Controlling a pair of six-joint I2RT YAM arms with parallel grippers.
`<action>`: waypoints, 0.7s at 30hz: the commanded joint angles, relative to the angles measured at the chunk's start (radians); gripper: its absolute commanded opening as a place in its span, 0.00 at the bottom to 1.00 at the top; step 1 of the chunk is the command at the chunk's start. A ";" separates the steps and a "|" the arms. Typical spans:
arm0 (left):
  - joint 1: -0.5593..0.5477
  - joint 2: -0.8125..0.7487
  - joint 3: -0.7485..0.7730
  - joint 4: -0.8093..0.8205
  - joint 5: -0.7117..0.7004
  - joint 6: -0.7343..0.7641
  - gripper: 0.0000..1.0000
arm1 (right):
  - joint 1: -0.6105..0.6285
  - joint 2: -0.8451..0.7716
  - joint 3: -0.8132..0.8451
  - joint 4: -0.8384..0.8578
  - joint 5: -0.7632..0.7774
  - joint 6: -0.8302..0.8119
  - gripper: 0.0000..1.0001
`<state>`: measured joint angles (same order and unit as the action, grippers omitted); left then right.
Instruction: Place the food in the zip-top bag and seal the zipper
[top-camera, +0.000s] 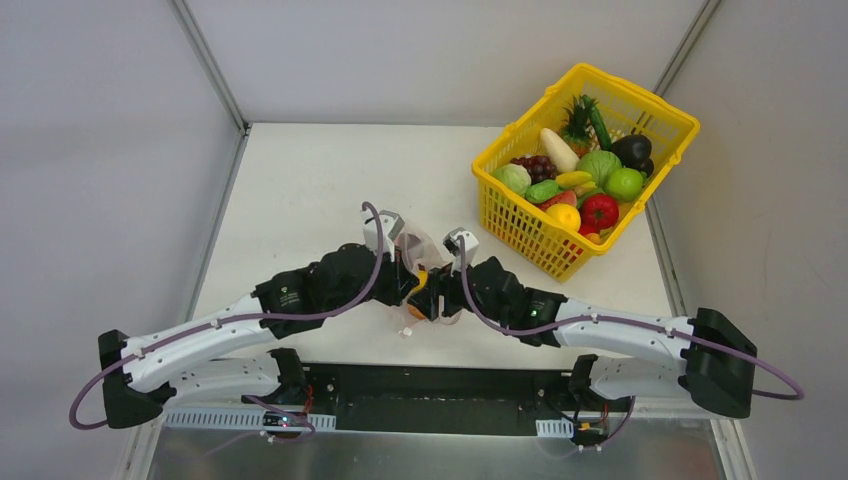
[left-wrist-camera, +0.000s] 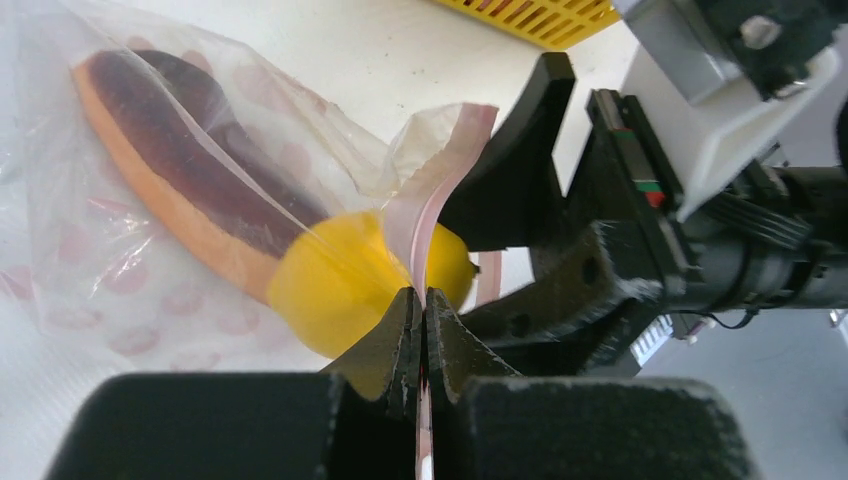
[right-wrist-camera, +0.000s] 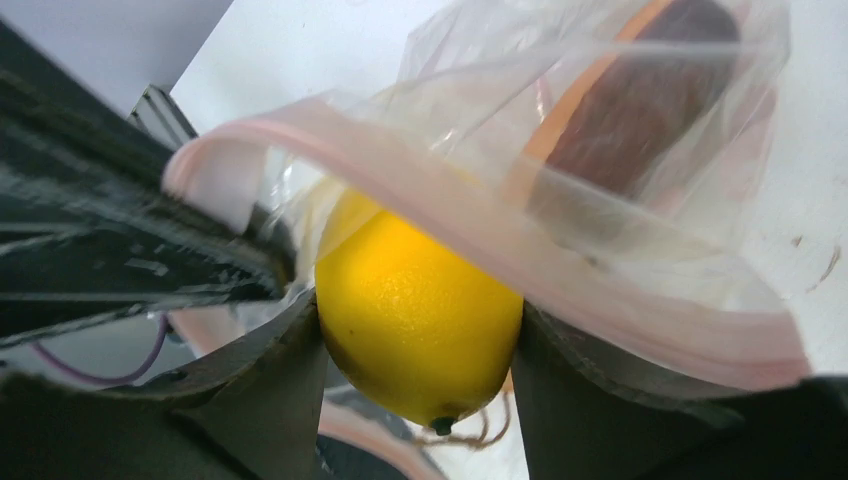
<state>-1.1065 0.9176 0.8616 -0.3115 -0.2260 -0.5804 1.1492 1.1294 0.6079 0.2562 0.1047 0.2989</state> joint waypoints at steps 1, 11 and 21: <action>-0.005 -0.065 0.020 0.054 -0.010 -0.016 0.00 | 0.009 0.046 0.085 0.075 0.057 -0.093 0.49; -0.003 -0.216 -0.054 0.173 -0.132 -0.025 0.00 | 0.007 0.042 0.209 -0.031 -0.155 -0.213 0.69; 0.006 -0.329 -0.109 0.204 -0.267 -0.062 0.00 | -0.001 -0.013 0.292 -0.115 -0.184 -0.213 0.86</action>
<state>-1.1065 0.6331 0.7788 -0.1787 -0.3809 -0.5999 1.1507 1.1809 0.8410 0.1612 -0.0681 0.0849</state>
